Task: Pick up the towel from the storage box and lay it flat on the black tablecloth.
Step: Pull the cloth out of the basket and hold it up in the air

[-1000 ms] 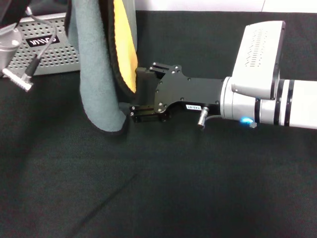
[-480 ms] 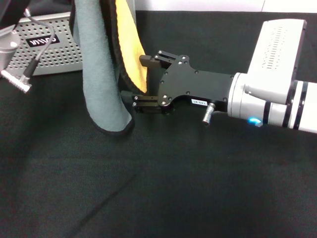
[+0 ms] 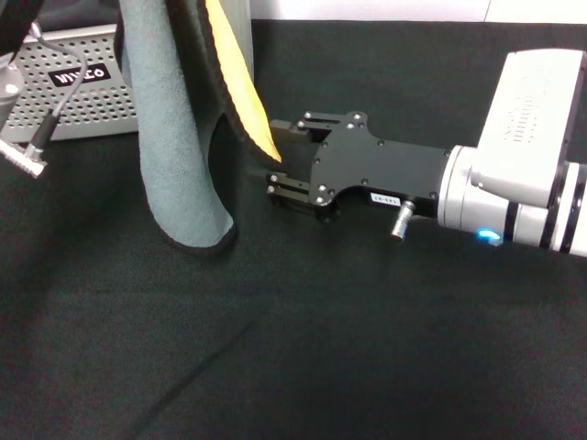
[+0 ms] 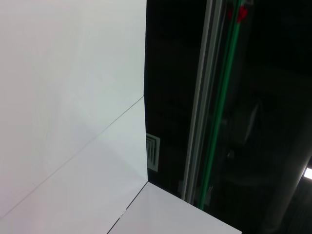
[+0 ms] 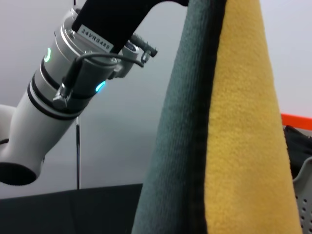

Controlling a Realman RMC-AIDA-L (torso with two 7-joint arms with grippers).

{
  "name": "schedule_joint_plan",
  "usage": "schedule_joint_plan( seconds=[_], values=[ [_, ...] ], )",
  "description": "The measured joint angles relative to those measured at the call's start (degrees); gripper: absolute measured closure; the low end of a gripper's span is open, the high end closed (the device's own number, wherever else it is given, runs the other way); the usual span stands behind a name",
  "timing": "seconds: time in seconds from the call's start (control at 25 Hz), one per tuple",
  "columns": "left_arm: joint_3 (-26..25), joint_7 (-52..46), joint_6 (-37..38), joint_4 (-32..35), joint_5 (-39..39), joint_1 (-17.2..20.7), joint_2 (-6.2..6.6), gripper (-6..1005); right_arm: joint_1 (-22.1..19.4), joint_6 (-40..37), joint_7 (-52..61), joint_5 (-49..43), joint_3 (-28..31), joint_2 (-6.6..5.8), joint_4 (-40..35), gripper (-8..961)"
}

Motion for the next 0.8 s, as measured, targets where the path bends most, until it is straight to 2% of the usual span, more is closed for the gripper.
schedule_joint_plan(
  seconds=[0.04, 0.12, 0.32, 0.8],
  values=[
    [0.0, 0.0, 0.0, 0.0, 0.0, 0.0, 0.00, 986, -0.3, 0.0, 0.1, -0.5, 0.1, 0.02, 0.0, 263],
    [0.0, 0.0, 0.0, 0.0, 0.0, 0.1, 0.00, 986, -0.8, 0.1, 0.1, -0.9, 0.3, 0.05, -0.2, 419],
    [0.0, 0.0, 0.0, 0.0, -0.2, 0.2, 0.00, 986, -1.7, 0.1, 0.0, -1.0, 0.6, -0.04, -0.7, 430],
    [0.0, -0.2, 0.1, 0.0, -0.2, 0.3, 0.00, 986, -1.6, 0.0, 0.1, -2.7, 1.7, 0.25, -0.9, 591]
  ],
)
